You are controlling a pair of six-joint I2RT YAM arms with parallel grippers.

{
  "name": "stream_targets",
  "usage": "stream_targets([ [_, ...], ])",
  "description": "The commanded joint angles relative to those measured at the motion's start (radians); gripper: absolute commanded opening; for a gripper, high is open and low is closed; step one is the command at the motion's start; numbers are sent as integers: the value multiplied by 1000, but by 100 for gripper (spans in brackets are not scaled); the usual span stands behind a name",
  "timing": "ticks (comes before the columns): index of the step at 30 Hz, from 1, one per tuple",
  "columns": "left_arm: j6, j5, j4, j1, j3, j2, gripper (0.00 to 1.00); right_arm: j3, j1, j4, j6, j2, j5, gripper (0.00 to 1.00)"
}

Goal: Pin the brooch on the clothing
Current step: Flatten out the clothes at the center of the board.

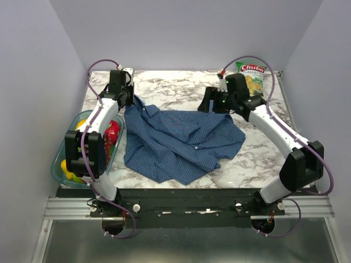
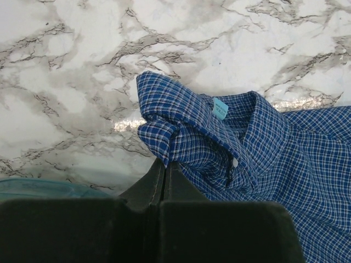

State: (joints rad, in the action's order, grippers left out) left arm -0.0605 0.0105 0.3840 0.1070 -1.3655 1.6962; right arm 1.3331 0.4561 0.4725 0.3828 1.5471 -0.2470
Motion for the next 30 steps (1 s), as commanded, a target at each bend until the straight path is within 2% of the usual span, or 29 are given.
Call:
stream_targets([
  [1,-7,-38,-11,3,-20,-20,0,84,-118,61,-51,76,144,85],
  [4,-2,-34,-8,3,-23,-21,0,164,-138,141,-111,181,280,85],
  [7,1,-27,-7,3,-26,-21,0,251,-161,176,-140,275,354,85],
  [13,-15,-50,-4,3,-30,-21,0,313,-194,216,-139,384,440,85],
  [18,-21,-61,-5,3,-32,-21,0,282,-198,193,-133,429,419,83],
  [24,-21,-64,-4,3,-30,-18,0,265,-203,150,-133,455,364,74],
  [28,-18,-64,-5,3,-32,-20,0,282,-215,150,-128,482,328,56],
  [30,-18,-64,-5,3,-32,-21,0,285,-220,150,-130,493,322,52],
])
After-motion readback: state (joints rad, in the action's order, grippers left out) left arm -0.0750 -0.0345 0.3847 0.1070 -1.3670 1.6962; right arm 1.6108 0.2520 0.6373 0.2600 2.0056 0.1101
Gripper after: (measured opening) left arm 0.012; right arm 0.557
